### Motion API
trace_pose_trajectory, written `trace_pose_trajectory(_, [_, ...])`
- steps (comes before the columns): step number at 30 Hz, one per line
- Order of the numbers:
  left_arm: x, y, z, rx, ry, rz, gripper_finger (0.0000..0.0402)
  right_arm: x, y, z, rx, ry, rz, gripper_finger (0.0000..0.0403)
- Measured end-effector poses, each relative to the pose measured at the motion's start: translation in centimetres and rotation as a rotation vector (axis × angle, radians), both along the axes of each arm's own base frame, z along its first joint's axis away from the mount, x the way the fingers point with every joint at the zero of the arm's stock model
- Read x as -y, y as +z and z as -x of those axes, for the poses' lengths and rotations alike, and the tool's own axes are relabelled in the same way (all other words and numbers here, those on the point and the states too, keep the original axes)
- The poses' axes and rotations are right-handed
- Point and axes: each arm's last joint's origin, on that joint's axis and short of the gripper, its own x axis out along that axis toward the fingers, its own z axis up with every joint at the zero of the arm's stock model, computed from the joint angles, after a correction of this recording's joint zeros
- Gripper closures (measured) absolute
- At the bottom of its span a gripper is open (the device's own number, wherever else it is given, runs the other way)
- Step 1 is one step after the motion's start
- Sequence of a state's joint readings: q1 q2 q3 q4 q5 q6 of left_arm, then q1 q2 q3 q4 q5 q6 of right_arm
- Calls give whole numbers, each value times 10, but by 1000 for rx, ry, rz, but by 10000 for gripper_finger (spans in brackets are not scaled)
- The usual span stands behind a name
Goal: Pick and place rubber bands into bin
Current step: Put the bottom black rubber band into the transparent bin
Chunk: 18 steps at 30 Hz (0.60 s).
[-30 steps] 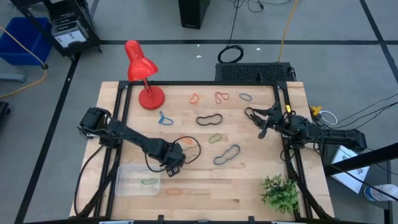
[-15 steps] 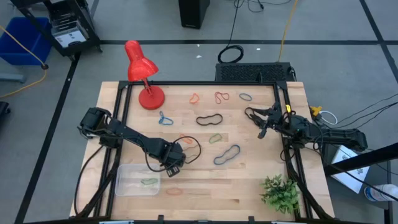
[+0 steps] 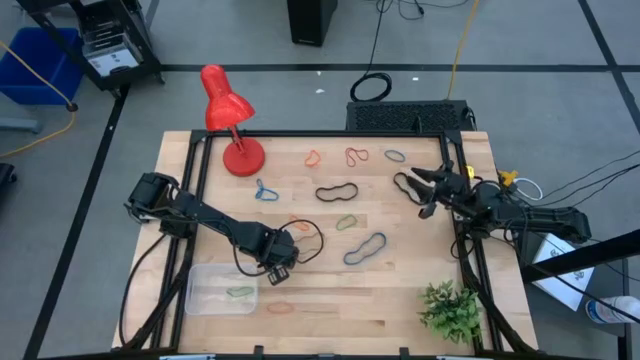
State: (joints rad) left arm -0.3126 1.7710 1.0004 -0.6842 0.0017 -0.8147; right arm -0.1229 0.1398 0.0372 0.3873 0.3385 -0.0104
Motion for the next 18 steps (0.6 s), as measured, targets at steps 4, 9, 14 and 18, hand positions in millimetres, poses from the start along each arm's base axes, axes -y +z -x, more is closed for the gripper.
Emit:
trace_pose_trajectory(4, [0,4,-1,8,-2,-2,393,-3,0,-1,-8,108,33,273])
trace_pose_trajectory(9, [1,35,-3,133,-32,2,390,-4,1,-1,2,153,48,273])
trace_pose_trajectory(14, [-3,74,4,285,-45,-10,392,-4,1,-2,-3,153,47,273])
trace_pose_trajectory(18, [-1,103,13,394,-105,13,393,-4,1,-2,-4,152,47,273])
